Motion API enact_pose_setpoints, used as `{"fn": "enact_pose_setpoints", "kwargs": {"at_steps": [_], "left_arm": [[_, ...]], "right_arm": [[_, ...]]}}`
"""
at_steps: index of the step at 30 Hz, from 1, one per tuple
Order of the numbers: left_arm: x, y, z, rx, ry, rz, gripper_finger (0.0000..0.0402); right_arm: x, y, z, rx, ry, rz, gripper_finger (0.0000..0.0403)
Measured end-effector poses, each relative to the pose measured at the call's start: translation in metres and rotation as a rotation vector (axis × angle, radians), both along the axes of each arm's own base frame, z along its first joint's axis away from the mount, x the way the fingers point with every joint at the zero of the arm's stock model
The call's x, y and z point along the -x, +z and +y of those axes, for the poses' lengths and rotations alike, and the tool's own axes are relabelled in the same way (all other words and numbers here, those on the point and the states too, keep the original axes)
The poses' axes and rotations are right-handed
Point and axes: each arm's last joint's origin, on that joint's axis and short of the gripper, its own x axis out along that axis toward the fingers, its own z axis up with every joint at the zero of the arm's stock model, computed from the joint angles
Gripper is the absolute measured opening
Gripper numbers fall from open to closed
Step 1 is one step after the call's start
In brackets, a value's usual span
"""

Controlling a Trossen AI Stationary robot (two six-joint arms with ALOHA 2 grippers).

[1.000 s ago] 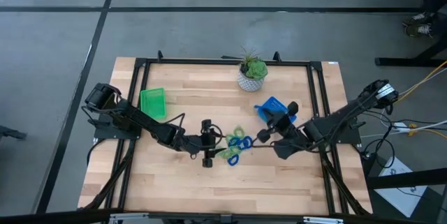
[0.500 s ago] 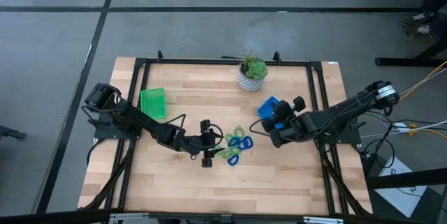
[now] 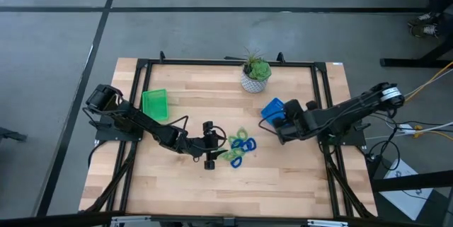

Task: Sort spring keychains
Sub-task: Put the blue spring keychain in the blue bin, then put the green spring keychain in the green bin

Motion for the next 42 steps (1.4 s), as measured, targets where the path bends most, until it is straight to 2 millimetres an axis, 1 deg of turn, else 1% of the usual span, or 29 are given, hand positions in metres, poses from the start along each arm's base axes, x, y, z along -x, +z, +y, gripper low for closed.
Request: {"fn": "enact_pose_setpoints", "kwargs": {"at_steps": [7, 11, 16, 23, 27, 31, 36, 42], "left_arm": [[0.0, 0.0, 0.0, -0.002, -0.001, 0.0, 0.02], [0.0, 0.0, 0.0, -0.003, 0.005, -0.005, 0.0202], [-0.001, 0.001, 0.002, 0.0, 0.011, -0.013, 0.0201], [-0.001, 0.001, 0.002, 0.001, 0.01, -0.013, 0.0199], [-0.001, 0.001, 0.002, 0.002, 0.011, -0.013, 0.0198], [-0.001, 0.0, 0.002, 0.014, -0.018, 0.003, 0.0198], [0.002, -0.005, -0.001, 0.064, -0.12, 0.076, 0.0198], [0.009, -0.016, -0.001, 0.119, -0.179, 0.223, 0.0198]], "right_arm": [[-0.001, -0.003, -0.001, -0.002, -0.012, 0.017, 0.0018], [-0.001, -0.003, -0.005, -0.011, -0.031, 0.04, 0.0038], [0.004, -0.004, -0.012, -0.083, -0.046, 0.153, 0.0088], [0.004, -0.005, -0.021, -0.137, -0.043, 0.212, 0.0183], [0.0, -0.006, -0.021, -0.169, -0.041, 0.179, 0.0222], [-0.015, -0.006, -0.014, -0.152, 0.069, 0.06, 0.0239], [-0.034, -0.003, -0.002, -0.162, 0.241, -0.069, 0.0241], [-0.046, 0.002, 0.013, -0.204, 0.41, -0.156, 0.0242]]}}
